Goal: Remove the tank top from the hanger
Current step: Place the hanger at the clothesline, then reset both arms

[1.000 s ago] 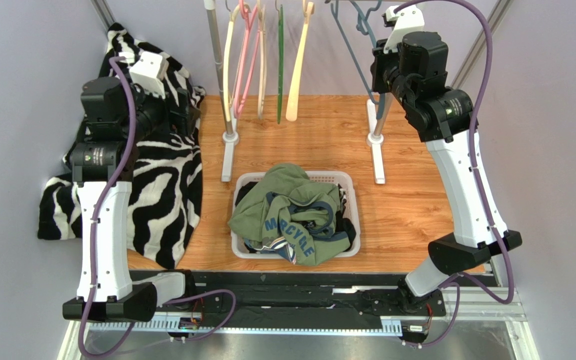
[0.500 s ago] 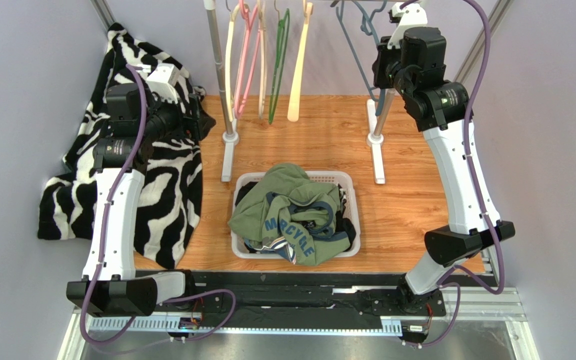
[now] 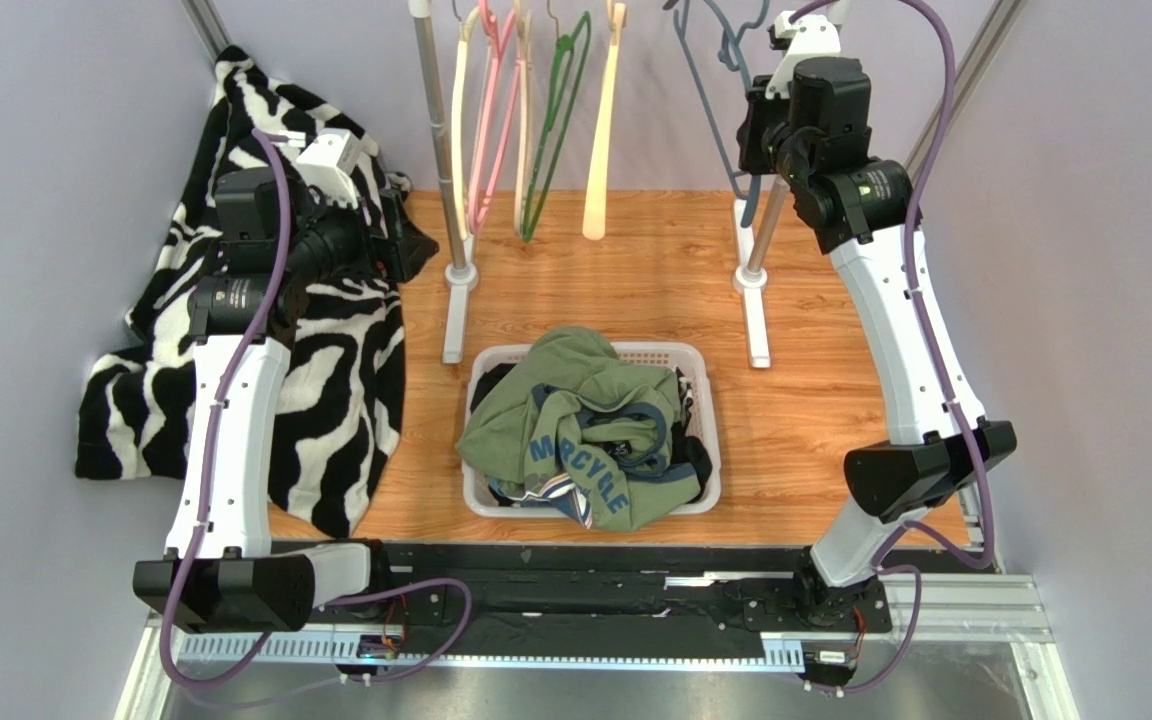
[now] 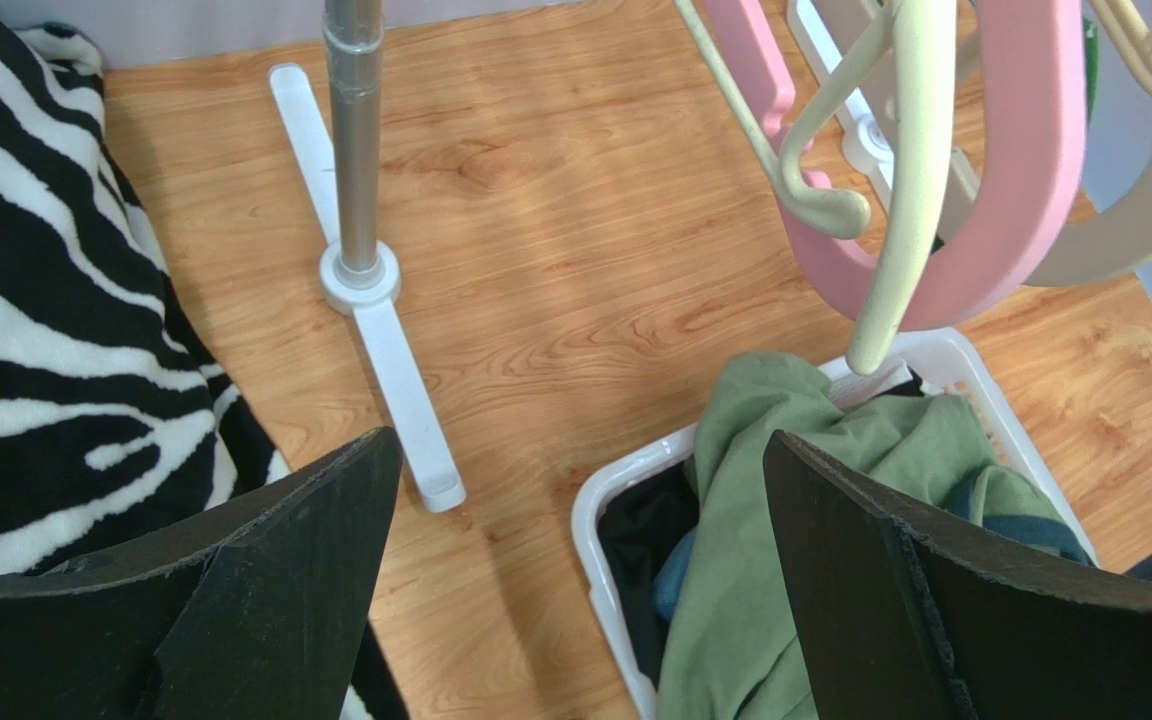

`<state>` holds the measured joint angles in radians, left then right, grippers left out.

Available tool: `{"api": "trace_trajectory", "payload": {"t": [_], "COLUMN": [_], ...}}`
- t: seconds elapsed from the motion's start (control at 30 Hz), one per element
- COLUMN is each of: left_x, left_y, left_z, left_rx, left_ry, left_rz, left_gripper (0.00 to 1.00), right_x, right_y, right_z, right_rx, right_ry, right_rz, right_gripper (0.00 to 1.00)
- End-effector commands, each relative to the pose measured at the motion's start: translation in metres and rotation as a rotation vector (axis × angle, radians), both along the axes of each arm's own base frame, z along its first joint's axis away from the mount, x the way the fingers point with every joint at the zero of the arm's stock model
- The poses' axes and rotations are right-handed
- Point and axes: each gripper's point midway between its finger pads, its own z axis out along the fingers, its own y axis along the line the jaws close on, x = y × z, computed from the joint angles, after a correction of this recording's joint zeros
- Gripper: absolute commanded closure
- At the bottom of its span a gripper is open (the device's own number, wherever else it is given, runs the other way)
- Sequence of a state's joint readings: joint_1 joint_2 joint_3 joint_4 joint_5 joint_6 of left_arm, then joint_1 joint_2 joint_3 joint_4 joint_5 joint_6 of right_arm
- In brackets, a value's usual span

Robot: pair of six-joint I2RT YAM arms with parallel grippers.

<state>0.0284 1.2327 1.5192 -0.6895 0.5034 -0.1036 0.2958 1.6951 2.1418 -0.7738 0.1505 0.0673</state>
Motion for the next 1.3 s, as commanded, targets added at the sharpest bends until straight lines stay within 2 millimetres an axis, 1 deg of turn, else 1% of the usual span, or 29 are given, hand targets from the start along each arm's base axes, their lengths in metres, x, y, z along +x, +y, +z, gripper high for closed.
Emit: {"api": "trace_trajectory", "payload": {"t": [0.0,0.07,0.1,0.2,0.23,0.27,0.33,0.37,0.43,0.5,0.53,0.57,0.67,0.7,0.73,0.77,0.8,0.87,0.9,0.93,1.0,1.03,1.07,1.1,1.13,1.17,1.2,1.23,1.27], "left_x": [-0.006,-0.010,-0.011,-0.015,-0.014,-0.015,-0.014,-0.013,-0.013,-0.013,-0.013,-0.013,-0.013,-0.013,-0.013,-0.013,-0.013,-0.012,-0.012,-0.011,-0.008,-0.007,-0.005,-0.009,-0.011,-0.014,-0.016,-0.018,-0.021], "left_y": [-0.005,-0.005,-0.005,-0.008,-0.008,-0.008,-0.009,-0.009,-0.010,-0.010,-0.011,-0.010,-0.010,-0.012,-0.012,-0.013,-0.013,-0.014,-0.014,-0.014,-0.018,-0.020,-0.019,-0.033,-0.036,-0.039,-0.043,-0.044,-0.047], "left_z": [0.012,0.014,0.016,0.020,0.021,0.022,0.021,0.020,0.018,0.019,0.019,0.020,0.023,0.025,0.025,0.026,0.027,0.030,0.031,0.031,0.032,0.032,0.030,0.029,0.028,0.026,0.025,0.026,0.024], "left_rx": [-0.013,-0.011,-0.010,-0.007,-0.008,-0.007,-0.003,0.000,0.004,0.004,0.004,0.005,0.001,-0.005,-0.010,-0.013,-0.016,-0.018,-0.018,-0.020,-0.024,-0.025,-0.021,-0.010,-0.003,0.013,0.023,0.026,0.023], "left_ry": [-0.031,-0.039,-0.043,-0.051,-0.050,-0.052,-0.045,-0.042,-0.030,-0.031,-0.030,-0.034,-0.042,-0.045,-0.042,-0.043,-0.043,-0.046,-0.048,-0.046,-0.044,-0.043,-0.033,-0.038,-0.038,-0.041,-0.041,-0.048,-0.037], "left_rz": [-0.032,-0.039,-0.039,-0.055,-0.058,-0.060,-0.061,-0.063,-0.066,-0.068,-0.071,-0.067,-0.058,-0.067,-0.068,-0.072,-0.072,-0.075,-0.076,-0.077,-0.090,-0.094,-0.089,-0.135,-0.144,-0.159,-0.165,-0.171,-0.188], "left_gripper": [0.01,0.01,0.01,0.01,0.01,0.01,0.01,0.01,0.01,0.01,0.01,0.01,0.01,0.01,0.01,0.01,0.01,0.01,0.01,0.01,0.01,0.01,0.01,0.01,0.01,0.01,0.01,0.01,0.01], "right_x": [-0.003,-0.004,-0.009,-0.016,-0.021,-0.023,-0.031,-0.034,-0.042,-0.048,-0.050,-0.056,-0.065,-0.067,-0.070,-0.072,-0.079,-0.085,-0.091,-0.097,-0.106,-0.119,-0.125,-0.131,-0.147,-0.156,-0.160,-0.178,-0.184], "right_y": [0.001,0.000,-0.001,-0.003,-0.005,-0.006,-0.008,-0.011,-0.015,-0.018,-0.019,-0.022,-0.027,-0.027,-0.028,-0.029,-0.030,-0.032,-0.033,-0.034,-0.035,-0.036,-0.036,-0.035,-0.037,-0.035,-0.031,-0.030,-0.028], "right_z": [-0.028,-0.031,-0.037,-0.040,-0.036,-0.035,-0.033,-0.031,-0.027,-0.023,-0.026,-0.021,-0.017,-0.015,-0.014,-0.013,-0.005,0.003,0.015,0.019,0.028,0.037,0.039,0.034,0.041,0.040,0.029,0.034,0.031], "right_rx": [0.010,0.012,0.008,0.006,0.010,0.012,0.013,0.012,0.009,0.006,0.003,0.004,0.007,0.007,0.014,0.017,0.027,0.034,0.041,0.043,0.056,0.070,0.073,0.073,0.081,0.083,0.075,0.083,0.064], "right_ry": [0.056,0.050,0.060,0.061,0.052,0.048,0.036,0.029,0.010,-0.001,0.004,-0.010,-0.025,-0.028,-0.029,-0.033,-0.054,-0.072,-0.098,-0.101,-0.117,-0.139,-0.146,-0.140,-0.170,-0.178,-0.167,-0.198,-0.205], "right_rz": [0.005,0.005,0.007,0.004,0.002,0.002,0.002,-0.008,-0.012,-0.015,-0.018,-0.024,-0.032,-0.032,-0.037,-0.036,-0.034,-0.034,-0.032,-0.032,-0.024,-0.015,-0.004,0.008,0.021,0.042,0.066,0.096,0.123], "right_gripper": [1.00,1.00,1.00,1.00,1.00,0.94,0.88,0.82,0.75,0.75,0.74,0.73,0.70,0.68,0.61,0.59,0.58,0.52,0.49,0.42,0.36,0.33,0.31,0.29,0.27,0.25,0.24,0.25,0.25]}}
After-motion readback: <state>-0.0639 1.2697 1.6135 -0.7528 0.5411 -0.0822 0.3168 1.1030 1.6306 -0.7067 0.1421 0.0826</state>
